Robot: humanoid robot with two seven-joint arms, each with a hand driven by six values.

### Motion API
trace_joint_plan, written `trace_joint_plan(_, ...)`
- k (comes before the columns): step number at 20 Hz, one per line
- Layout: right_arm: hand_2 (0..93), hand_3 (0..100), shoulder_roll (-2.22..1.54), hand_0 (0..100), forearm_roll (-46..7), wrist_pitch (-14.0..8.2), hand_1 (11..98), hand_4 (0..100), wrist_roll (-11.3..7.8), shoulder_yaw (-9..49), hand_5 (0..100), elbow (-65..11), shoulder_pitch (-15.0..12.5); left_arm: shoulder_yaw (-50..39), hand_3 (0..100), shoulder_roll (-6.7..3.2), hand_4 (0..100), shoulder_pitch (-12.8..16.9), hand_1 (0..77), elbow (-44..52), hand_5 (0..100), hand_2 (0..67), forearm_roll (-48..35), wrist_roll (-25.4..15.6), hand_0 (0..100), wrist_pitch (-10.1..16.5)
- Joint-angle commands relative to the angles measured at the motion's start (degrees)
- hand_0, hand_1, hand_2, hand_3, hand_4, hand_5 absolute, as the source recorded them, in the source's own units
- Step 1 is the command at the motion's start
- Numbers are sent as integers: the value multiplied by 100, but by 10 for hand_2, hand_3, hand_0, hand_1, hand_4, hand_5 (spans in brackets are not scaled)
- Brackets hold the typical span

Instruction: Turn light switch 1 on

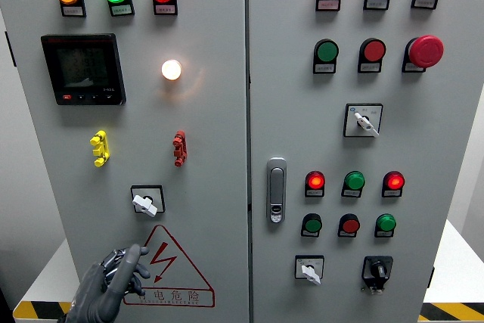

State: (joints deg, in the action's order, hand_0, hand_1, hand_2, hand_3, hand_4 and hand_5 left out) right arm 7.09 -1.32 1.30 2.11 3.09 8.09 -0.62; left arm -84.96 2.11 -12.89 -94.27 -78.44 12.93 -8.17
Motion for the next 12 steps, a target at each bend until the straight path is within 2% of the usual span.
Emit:
trace_joint_plan(1, 0, 198, -6, 0, 0, 2, 196, 194, 0, -1, 105, 0, 0, 111, 755, 9, 880, 435, 242, 110, 729, 361, 136, -509, 0, 9)
trace_joint_plan(4, 0, 198, 3, 0, 0, -7, 198, 194, 0, 8, 105, 0, 0, 321, 760, -9, 888, 980, 228, 496, 756, 359, 522, -1019, 0, 52)
trace_joint_plan(5, 0, 198, 3, 0, 0, 2, 198, 194, 0, -1, 105, 0, 0, 496, 760, -52, 888, 1130, 227, 741, 758, 358, 662, -1221, 0, 52)
trace_joint_plan(8, 0, 198, -6, 0, 0, 2, 199, 194, 0, -1, 105, 0, 0, 1146, 752, -386, 883, 1429, 212, 1619, 754, 350, 1110, -1687, 0, 9)
trace_joint_plan(10, 0, 198, 3, 0, 0, 2, 188, 194, 0, -1, 105, 0, 0, 1743, 728, -667, 854, 1579, 173, 2235, 694, 346, 1584, -2082, 0, -9)
trace_joint_plan(12, 0, 198, -6, 0, 0, 2, 190, 194, 0, 8, 105, 0, 0, 2358, 685, -887, 811, 1606, 138, 2875, 641, 338, 2050, -2443, 0, 8)
